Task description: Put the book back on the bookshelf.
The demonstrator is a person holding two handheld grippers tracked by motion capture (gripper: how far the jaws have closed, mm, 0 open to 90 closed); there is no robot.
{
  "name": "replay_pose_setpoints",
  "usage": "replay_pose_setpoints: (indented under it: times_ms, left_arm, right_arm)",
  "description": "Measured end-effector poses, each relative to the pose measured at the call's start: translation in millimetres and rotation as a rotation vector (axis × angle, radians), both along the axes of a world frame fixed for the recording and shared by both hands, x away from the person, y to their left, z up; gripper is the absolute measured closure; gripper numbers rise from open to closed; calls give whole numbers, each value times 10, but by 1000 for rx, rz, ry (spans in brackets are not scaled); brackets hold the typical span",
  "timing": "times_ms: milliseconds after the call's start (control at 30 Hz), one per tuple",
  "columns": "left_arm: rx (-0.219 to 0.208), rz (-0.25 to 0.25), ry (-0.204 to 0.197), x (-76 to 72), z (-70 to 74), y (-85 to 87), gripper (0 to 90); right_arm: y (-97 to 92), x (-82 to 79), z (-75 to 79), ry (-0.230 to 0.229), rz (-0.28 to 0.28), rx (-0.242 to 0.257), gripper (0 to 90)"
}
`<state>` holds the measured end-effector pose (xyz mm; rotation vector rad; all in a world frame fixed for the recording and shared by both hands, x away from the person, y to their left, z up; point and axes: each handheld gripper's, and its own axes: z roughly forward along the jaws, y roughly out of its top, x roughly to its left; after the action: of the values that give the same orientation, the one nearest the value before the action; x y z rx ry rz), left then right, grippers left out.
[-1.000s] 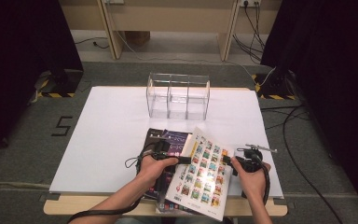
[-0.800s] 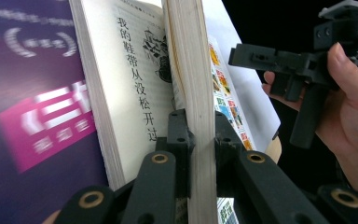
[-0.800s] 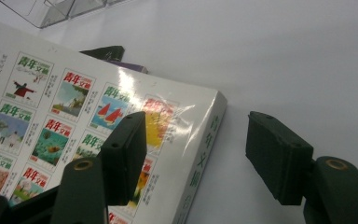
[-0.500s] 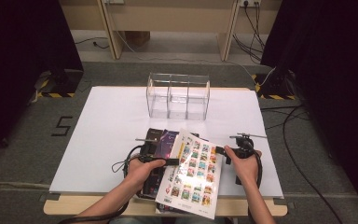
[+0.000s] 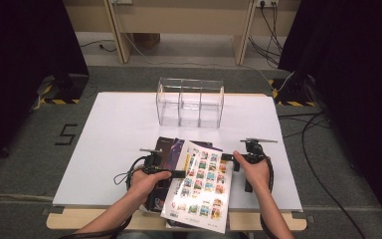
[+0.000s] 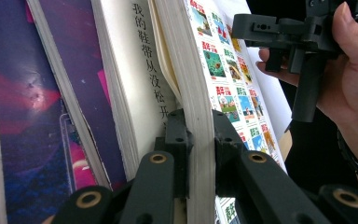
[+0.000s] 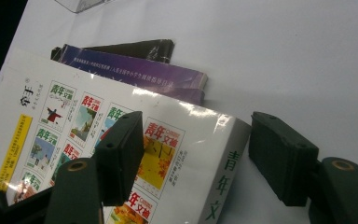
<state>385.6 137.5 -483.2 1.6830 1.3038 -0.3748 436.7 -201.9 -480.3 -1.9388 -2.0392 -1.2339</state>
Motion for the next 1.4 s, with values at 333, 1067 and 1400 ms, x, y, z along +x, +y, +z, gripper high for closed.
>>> replay_pose_setpoints:
  times_ms: [333, 1067, 1400]
  left_arm:
    - [6, 2, -5, -3, -10, -5, 796]
    - [28, 3, 8, 20, 5, -9, 787]
    - [22, 4, 10, 20, -4, 0, 786]
  right_arm:
    - [15, 14, -12, -3, 10, 9, 359]
    - [-13, -116, 408, -114, 5, 122, 645]
    - [20, -105, 224, -14, 61, 171, 610]
